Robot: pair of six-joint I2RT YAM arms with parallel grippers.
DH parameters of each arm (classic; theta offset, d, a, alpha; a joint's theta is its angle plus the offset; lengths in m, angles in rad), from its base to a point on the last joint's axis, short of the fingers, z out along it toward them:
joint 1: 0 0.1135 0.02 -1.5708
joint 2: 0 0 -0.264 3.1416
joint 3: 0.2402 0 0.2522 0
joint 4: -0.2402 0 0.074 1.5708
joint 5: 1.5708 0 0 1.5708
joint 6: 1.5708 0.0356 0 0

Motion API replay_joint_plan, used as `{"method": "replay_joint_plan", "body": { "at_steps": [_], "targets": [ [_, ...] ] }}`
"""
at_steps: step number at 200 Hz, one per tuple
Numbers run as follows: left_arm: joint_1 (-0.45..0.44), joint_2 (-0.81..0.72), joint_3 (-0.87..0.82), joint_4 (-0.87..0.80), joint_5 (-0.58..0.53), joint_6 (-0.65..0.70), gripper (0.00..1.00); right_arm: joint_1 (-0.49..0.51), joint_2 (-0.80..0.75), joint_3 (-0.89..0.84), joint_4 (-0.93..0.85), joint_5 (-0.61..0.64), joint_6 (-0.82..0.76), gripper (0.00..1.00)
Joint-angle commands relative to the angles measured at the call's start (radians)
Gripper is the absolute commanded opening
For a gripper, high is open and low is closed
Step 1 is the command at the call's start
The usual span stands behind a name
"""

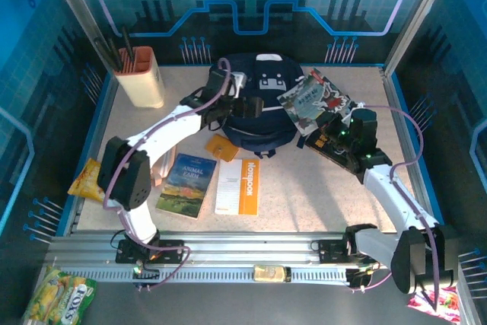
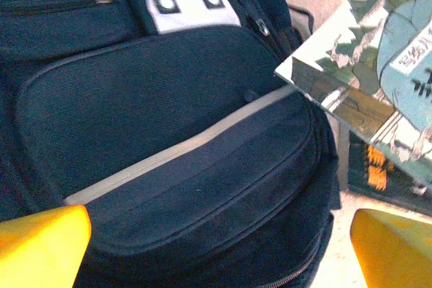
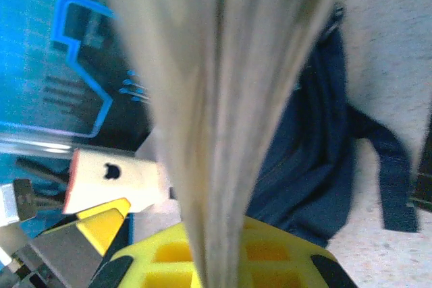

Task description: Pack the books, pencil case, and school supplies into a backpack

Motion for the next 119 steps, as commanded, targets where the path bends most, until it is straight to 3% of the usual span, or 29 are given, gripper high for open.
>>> {"method": "replay_joint_plan", "body": {
  "at_steps": [1, 21, 53, 82, 119],
  "targets": [
    [-0.026, 0.086, 0.113, -0.136, 0.043, 0.232, 0.99, -0.038, -0.021, 0.059, -0.104, 0.030, -0.042, 0.01],
    [-0.052, 0.181, 0.209, -0.209, 0.066, 0.349, 0.95, -0.065, -0.034, 0.060, -0.136, 0.034, -0.051, 0.01],
    [-0.088, 0.335, 0.402, -0.388, 0.005, 0.570, 0.80, -0.088, -0.076, 0.044, -0.174, 0.044, -0.051, 0.01],
    [-0.090, 0.429, 0.528, -0.474, -0.056, 0.680, 0.66, -0.101, -0.089, 0.052, -0.207, 0.019, -0.072, 0.02],
    [-0.091, 0.515, 0.653, -0.589, -0.075, 0.739, 0.68, -0.112, -0.090, 0.044, -0.196, -0.009, -0.067, 0.02]
  ]
}}
